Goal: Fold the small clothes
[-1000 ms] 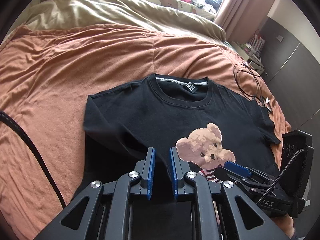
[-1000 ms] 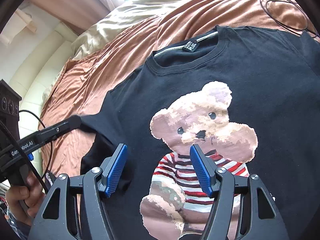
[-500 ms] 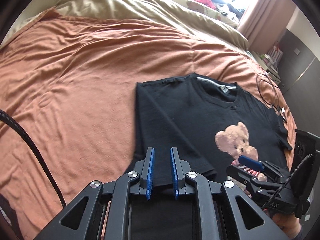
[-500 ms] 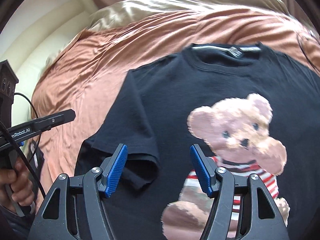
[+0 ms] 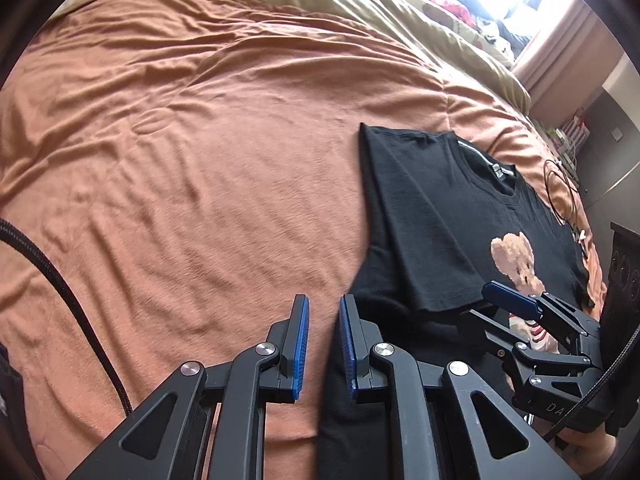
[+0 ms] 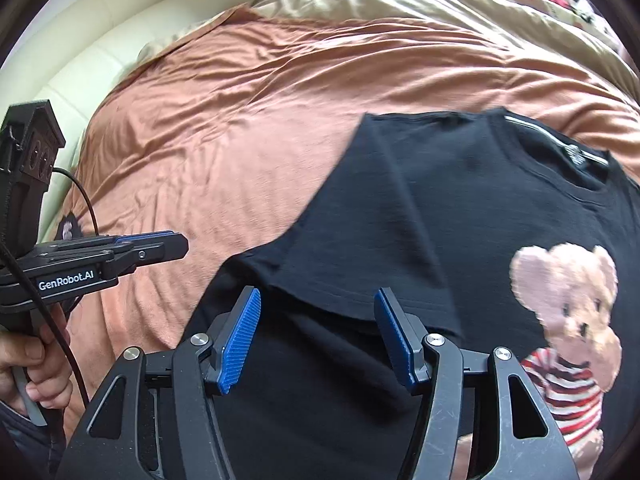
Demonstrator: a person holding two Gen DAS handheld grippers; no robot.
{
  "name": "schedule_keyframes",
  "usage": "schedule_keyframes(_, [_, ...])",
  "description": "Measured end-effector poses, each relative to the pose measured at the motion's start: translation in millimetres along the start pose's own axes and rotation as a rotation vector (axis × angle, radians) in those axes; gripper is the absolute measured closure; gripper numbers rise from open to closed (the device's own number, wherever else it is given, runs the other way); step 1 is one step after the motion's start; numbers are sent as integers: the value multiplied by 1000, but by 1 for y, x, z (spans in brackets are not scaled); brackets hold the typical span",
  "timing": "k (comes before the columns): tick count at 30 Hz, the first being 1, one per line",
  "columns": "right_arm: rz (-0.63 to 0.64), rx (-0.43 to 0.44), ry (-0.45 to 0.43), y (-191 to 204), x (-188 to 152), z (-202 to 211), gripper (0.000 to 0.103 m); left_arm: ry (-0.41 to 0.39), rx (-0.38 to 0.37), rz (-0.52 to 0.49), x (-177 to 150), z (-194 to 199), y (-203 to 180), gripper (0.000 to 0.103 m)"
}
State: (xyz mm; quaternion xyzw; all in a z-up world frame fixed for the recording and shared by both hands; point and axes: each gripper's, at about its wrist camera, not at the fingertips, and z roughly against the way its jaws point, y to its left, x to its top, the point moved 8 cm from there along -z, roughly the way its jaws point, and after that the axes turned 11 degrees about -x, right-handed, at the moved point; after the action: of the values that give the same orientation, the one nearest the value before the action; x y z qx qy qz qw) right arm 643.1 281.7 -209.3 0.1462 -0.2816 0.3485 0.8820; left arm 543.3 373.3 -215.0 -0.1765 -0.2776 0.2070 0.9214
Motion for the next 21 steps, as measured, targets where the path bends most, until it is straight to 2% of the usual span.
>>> schedule_keyframes(4, [30,2,17,15,4,-17,62,-4,0,26,-7,6,16,86])
schedule_keyframes(7, [41,12,36,21,8,-27,82,-8,-5,41,-10,9,24,86])
schedule_keyframes(8, [44,14,44,22,9,-29,94,-9,-6,44,-11,9,26,86])
schedule_keyframes(10, [36,10,39,18,12,-29,101,-10,-9,47,-12,10,28,86])
schedule_keyframes(21, [-41,-47,-51,-34,28,10,103,-9,-21,18,-5,-1,13,86])
